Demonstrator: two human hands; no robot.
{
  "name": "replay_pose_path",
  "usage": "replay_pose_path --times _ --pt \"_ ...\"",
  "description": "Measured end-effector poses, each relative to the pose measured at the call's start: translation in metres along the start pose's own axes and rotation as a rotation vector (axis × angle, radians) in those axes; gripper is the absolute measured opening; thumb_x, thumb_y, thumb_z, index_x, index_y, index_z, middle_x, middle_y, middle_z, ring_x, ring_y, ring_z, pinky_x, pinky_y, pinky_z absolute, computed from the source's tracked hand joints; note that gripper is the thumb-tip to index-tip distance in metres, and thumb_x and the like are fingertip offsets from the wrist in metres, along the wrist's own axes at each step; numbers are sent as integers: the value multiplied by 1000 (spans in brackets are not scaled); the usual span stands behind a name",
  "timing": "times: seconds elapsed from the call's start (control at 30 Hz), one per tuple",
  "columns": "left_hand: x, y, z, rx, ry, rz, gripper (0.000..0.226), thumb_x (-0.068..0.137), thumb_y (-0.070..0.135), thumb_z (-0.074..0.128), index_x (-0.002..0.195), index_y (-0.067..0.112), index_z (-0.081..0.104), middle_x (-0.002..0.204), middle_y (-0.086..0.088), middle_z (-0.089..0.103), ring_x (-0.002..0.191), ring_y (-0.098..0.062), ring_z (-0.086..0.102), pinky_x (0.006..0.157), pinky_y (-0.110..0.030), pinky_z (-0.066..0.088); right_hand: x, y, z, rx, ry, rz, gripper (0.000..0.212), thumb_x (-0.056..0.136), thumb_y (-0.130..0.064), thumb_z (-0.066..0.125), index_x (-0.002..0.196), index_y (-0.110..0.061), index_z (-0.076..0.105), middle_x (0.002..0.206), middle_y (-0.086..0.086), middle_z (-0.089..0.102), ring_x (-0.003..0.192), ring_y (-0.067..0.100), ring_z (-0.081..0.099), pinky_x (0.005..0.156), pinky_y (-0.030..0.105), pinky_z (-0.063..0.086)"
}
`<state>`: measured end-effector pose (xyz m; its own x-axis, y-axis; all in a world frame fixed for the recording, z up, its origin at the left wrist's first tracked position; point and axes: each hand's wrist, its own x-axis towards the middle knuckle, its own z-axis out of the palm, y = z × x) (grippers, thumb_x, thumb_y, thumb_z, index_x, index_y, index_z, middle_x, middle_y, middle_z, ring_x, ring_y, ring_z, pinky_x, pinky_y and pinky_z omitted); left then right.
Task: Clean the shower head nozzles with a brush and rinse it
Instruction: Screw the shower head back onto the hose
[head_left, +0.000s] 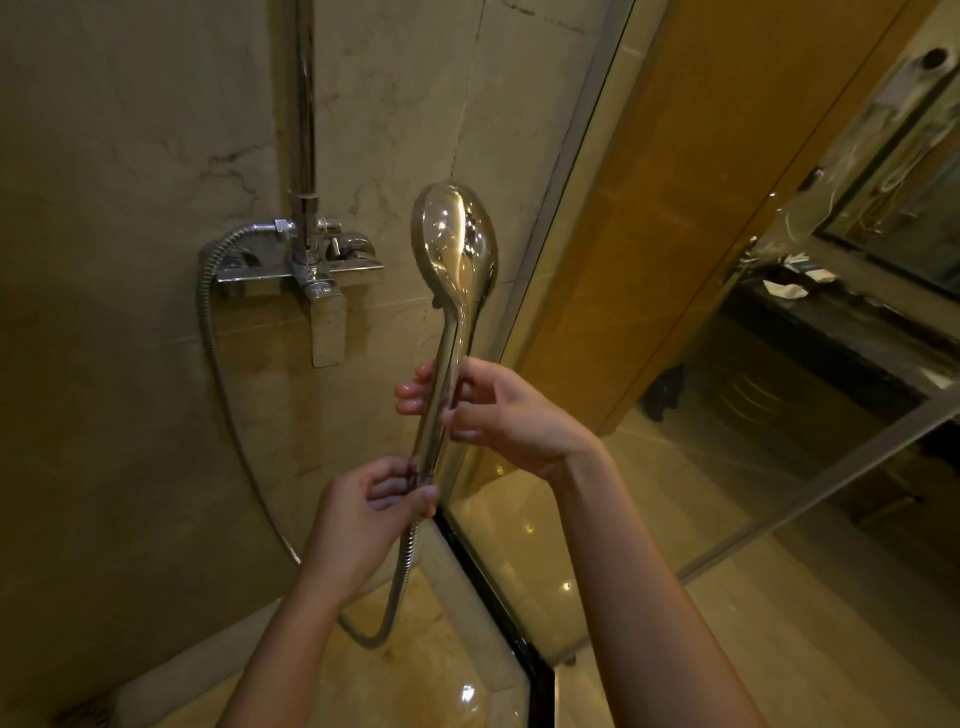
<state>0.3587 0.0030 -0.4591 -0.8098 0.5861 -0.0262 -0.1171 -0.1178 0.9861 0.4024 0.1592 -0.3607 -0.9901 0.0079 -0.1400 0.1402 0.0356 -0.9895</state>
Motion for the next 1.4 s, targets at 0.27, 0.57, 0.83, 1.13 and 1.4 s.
replay_pose_path --times 0.27,0.57,0.83,1.13,1.4 --pt "-1 -1 1 9 36 -5 25 71 -1 75 87 16 67 64 1 72 60 -9 69 57 -14 52 -1 1 9 -163 225 -63 35 79 0 71 112 -8 60 106 9 71 101 24 69 88 39 56" --pt "-2 -6 9 86 166 -14 27 70 5 77 78 27 63 71 -2 71 69 -22 69 63 -22 54 11 8 22 -356 377 2 36 79 -31 75 107 -16 60 78 -5 57 67 3 55 62 18 47" --pt "1 -7 3 73 176 -26 29 71 1 75 75 27 63 64 1 69 70 -24 69 63 -24 52 4 11 7 -9 74 84 50 89 7 53 135 -7 41 123 9 64 114 20 63 93 34 53" --pt "7 -12 1 37 195 -16 30 72 -2 74 79 25 61 77 -9 67 76 -33 67 71 -33 52 11 16 15 -188 249 -16 38 81 -3 71 112 -2 49 99 13 70 85 12 70 72 26 58" --pt "9 -14 3 108 182 -13 29 72 9 76 81 31 61 80 0 68 79 -27 69 73 -32 53 22 29 29 -330 439 26 45 79 -40 74 114 -16 57 89 0 63 82 8 62 70 23 53"
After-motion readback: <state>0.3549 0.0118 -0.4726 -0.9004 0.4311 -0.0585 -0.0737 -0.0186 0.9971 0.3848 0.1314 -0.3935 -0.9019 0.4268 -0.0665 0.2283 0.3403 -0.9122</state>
